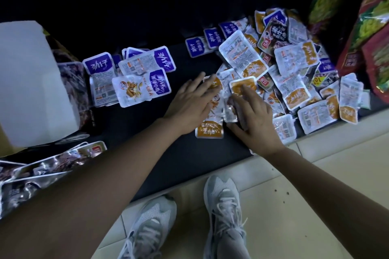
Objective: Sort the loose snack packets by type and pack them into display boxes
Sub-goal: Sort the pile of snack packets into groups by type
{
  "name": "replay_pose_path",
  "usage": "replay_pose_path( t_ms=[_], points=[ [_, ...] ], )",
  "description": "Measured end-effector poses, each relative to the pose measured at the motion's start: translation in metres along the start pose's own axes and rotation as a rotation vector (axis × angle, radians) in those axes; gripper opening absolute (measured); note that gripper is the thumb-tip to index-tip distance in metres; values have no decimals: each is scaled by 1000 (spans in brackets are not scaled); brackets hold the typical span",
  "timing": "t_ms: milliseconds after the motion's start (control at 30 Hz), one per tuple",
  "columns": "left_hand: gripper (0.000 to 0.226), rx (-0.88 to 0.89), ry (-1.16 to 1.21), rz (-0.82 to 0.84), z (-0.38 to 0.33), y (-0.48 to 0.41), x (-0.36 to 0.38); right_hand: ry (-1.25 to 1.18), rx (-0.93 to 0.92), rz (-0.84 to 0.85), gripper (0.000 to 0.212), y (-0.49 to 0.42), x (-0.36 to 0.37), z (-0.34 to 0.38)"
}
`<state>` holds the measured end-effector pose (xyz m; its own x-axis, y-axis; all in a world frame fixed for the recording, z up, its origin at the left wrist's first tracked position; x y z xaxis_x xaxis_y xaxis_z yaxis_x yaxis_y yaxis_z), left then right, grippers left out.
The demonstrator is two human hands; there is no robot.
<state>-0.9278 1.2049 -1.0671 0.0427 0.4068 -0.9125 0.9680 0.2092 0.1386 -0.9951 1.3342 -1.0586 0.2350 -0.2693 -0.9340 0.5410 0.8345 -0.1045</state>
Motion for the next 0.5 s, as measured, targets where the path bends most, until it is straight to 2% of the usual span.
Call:
replay_pose_path(
  t_ms=[133, 233, 333, 400, 500],
  points=[
    [63, -77, -43, 20, 10, 2, 6, -14, 11, 23, 75, 7, 2, -15],
    [69, -56, -62, -23, 7, 8, 1, -96, 46, 5, 81, 5, -2, -17],
    [72, -60, -52, 15, 5, 7, 5, -168, -118, 68, 75, 4, 0, 11],
    [68, -34, -102, -15, 6, 10, 2, -173, -163, 71, 68, 5, -1, 20],
    [65, 19, -249, -131, 7, 28, -9, -53, -28, 38, 74, 8, 1, 5]
  ],
)
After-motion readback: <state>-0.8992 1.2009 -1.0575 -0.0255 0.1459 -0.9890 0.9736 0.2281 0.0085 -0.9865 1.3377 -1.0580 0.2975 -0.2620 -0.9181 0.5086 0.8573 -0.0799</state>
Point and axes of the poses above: each hand's wrist, its own y-axis away from the middle knuckle, its own x-axis out of the palm, z = x × y, the point moved 9 cm from there along -y, towards the middle knuckle, and after that the axes turned 5 degrees about -z, right-handed, at the moved point
